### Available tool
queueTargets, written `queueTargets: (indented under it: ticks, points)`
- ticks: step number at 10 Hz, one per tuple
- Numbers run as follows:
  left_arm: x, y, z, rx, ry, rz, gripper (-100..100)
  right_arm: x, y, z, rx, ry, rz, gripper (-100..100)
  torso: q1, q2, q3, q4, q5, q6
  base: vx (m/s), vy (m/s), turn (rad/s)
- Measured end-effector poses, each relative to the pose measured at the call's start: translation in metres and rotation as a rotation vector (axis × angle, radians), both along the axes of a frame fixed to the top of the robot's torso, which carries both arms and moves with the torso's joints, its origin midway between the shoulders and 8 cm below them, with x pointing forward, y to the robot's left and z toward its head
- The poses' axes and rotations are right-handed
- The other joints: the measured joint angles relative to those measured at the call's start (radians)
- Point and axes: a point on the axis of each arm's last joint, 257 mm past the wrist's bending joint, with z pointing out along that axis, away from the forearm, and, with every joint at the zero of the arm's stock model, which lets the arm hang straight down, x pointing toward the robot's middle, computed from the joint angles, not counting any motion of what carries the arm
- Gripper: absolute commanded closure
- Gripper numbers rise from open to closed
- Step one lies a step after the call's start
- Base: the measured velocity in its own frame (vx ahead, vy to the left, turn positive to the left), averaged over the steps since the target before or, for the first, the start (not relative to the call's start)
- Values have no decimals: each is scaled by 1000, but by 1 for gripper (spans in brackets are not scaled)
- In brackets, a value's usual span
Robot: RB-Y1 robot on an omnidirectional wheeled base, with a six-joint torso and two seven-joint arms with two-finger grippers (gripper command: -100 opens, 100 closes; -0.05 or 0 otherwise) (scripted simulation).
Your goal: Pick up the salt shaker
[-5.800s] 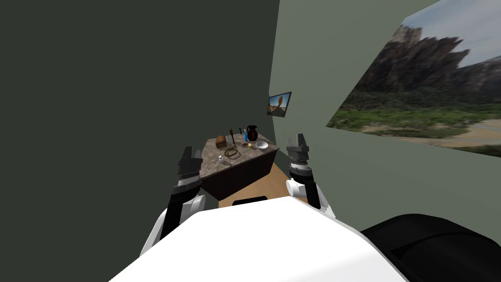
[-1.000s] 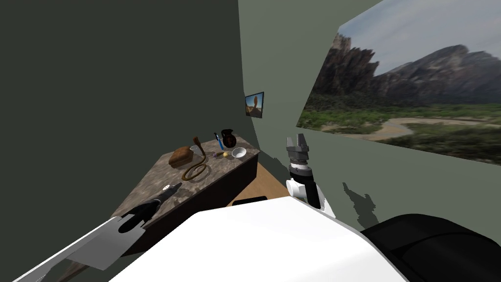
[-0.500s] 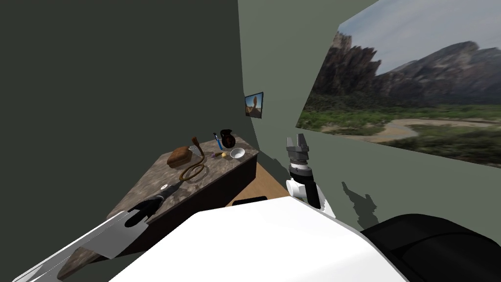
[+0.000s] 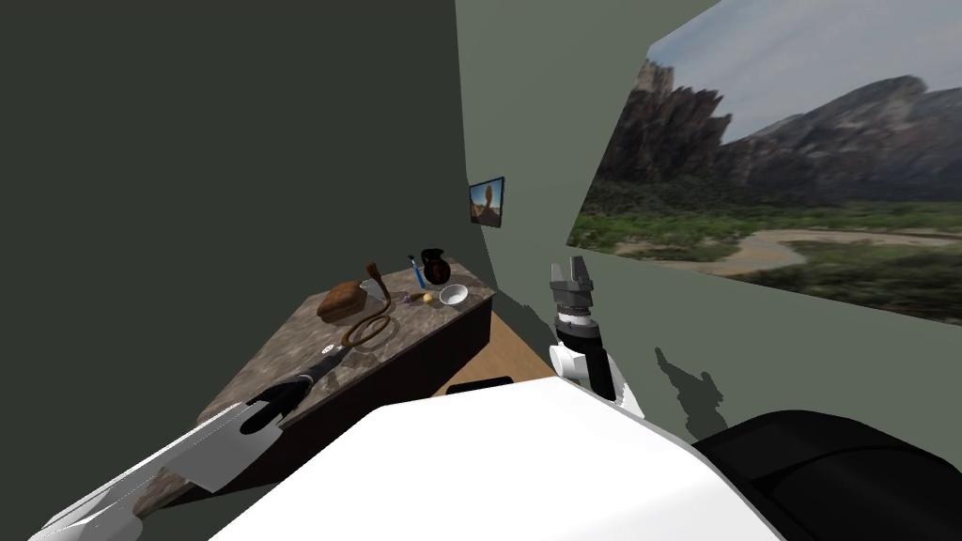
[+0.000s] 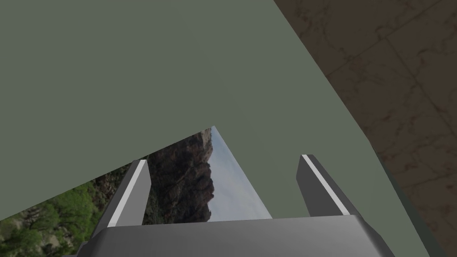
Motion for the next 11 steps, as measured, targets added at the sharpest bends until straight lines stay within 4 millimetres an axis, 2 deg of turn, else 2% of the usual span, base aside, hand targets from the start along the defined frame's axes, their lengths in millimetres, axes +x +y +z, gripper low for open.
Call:
queueTargets:
  ticks: [2, 4, 7, 9, 11]
  points:
    - [1, 11, -3, 0, -4, 1, -100, 0, 0, 0, 0, 0, 0, 0, 4, 2, 1, 0, 1, -1, -4, -2, -5]
    - [-10, 24, -8, 12, 15, 29, -100, 0, 0, 0, 0, 0, 0, 0, 7, 2, 1, 0, 2, -1, 8, -21, 23]
    - [7, 24, -9, 1, -5, -9, -100, 0, 0, 0, 0, 0, 0, 0, 3, 0, 0, 0, 1, 0, 10, -51, 5]
    - [-2, 40, -16, 9, 6, 9, -100, 0, 0, 0, 0, 0, 0, 0, 7, 0, 0, 0, 2, 0, 6, -30, 24]
    - [10, 42, -15, 4, -3, -20, -100, 0, 0, 0, 0, 0, 0, 0, 2, -1, -1, 0, 1, 1, 16, -61, 13]
